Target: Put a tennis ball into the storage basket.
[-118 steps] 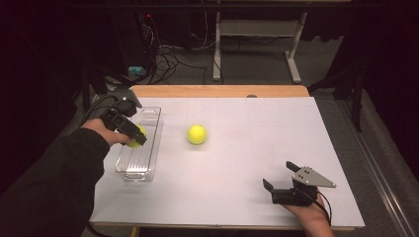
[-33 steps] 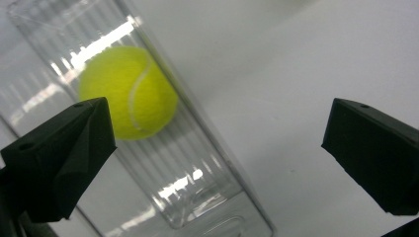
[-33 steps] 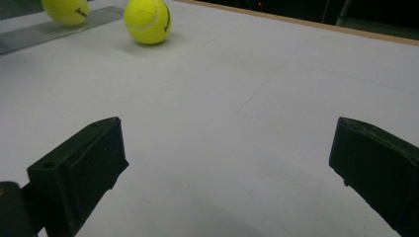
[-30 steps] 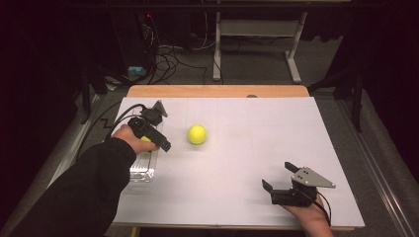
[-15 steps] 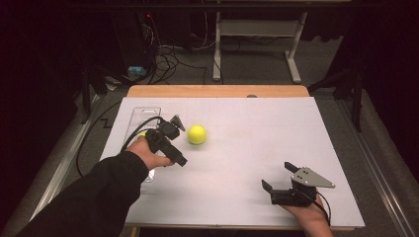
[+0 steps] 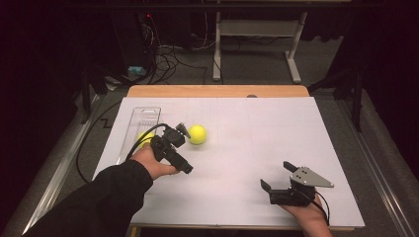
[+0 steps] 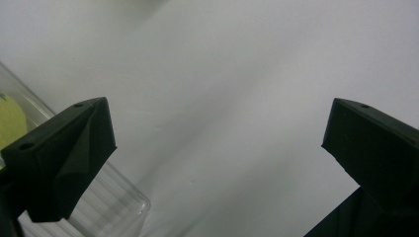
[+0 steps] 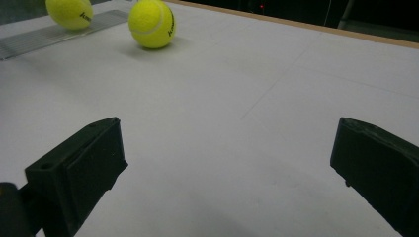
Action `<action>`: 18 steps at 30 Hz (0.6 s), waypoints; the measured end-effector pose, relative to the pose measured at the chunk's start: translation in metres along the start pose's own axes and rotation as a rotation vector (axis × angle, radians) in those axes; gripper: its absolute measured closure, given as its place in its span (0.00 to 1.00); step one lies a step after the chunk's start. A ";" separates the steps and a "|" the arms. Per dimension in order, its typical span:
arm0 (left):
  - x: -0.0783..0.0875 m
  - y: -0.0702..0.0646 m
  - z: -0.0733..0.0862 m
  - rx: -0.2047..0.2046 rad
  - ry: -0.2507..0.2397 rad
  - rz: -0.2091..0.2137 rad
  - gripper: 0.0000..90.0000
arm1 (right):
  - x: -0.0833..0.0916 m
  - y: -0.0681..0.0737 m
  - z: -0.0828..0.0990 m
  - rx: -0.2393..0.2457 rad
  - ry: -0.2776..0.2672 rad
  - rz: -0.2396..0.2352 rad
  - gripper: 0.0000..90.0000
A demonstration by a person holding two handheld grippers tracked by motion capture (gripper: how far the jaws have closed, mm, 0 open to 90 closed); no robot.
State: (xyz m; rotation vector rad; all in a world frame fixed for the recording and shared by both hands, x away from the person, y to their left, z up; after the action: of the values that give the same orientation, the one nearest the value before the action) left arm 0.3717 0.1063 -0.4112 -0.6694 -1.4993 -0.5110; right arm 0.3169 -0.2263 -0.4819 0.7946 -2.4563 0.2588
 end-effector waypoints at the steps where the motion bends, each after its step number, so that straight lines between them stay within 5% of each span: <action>1: 0.000 0.000 0.001 0.005 -0.003 0.002 0.01 | -0.001 0.001 -0.002 -0.002 -0.003 -0.002 0.00; 9: -0.001 -0.003 0.006 -0.014 0.010 0.007 0.01 | -0.027 0.016 -0.032 0.014 -0.003 -0.038 0.00; 18: -0.013 -0.003 0.018 -0.001 0.014 0.015 0.01 | -0.096 0.044 -0.079 0.055 0.030 -0.076 0.01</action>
State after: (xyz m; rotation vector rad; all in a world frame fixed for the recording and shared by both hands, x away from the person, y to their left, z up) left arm 0.3560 0.1151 -0.4245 -0.6762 -1.4794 -0.5037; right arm 0.3904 -0.1183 -0.4695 0.8985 -2.3948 0.3084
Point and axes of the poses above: each handheld gripper's, and its own axes: x roughly backward along the jaws, z roughly out of its underside, y roughly to its left, the point moved 5 cm from there along -x, roughly forward along the jaws, and after that the axes turned 10 degrees about y, right-handed, at the moved point
